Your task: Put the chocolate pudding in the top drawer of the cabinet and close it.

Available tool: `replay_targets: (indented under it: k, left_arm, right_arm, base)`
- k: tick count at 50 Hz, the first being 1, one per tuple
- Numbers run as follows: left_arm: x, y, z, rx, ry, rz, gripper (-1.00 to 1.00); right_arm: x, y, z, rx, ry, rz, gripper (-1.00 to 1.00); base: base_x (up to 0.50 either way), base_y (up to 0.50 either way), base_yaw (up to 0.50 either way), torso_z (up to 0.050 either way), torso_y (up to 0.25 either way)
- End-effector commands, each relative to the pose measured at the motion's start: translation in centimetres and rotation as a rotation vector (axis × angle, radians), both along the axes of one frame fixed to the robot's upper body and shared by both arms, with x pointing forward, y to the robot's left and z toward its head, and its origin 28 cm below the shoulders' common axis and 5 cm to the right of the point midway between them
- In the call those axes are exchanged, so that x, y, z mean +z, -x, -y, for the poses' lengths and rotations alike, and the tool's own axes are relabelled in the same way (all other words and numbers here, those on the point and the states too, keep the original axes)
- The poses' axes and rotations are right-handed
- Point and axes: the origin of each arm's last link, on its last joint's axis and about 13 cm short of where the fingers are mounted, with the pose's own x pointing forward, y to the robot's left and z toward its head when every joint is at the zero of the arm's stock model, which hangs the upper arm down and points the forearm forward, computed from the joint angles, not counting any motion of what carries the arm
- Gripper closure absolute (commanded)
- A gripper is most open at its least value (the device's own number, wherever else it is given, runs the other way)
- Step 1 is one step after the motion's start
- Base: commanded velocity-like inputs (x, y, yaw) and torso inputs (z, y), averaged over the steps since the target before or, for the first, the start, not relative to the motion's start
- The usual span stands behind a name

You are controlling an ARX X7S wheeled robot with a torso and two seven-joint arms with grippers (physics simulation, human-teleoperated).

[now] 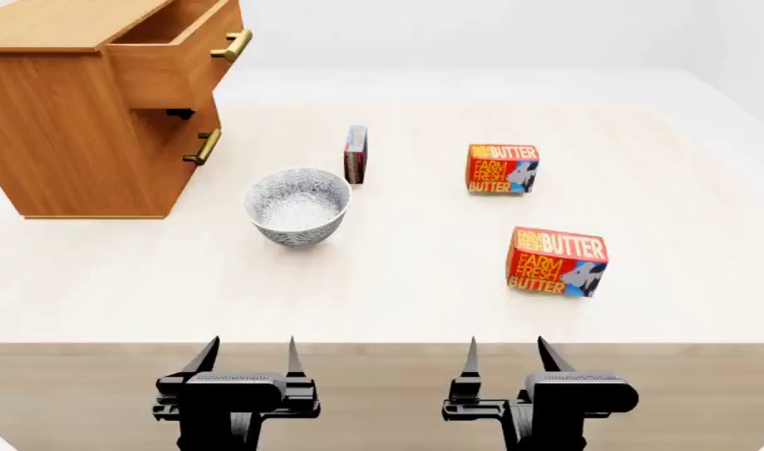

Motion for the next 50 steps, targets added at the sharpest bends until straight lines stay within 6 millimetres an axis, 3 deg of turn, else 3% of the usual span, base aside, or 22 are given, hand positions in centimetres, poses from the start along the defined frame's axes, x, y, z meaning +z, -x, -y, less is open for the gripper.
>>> replay_targets:
  k: [1,20,50]
  left_arm:
    - [0.0,0.0,0.0,-0.001,0.007,-0.003,-1.0]
    - [0.6,0.2,0.0,0.024,0.018,0.016,-1.0]
    - [1.6,0.0,-0.1,0.018,0.003,0.03,-1.0]
  right_arm:
    - [0.0,0.0,-0.1,0.0,0.005,-0.001,-1.0]
    - [0.4,0.3,0.2,-0.026,0.014,0.004,-1.0]
    - [1.3,0.6,0.3,-0.036,0.025,0.033,-1.0]
  base:
    - [0.0,0.0,0.0,0.0,0.0]
    - [0.0,0.0,0.0,0.002,0.0]
    - [0.0,0.0,0.0,0.05,0.0]
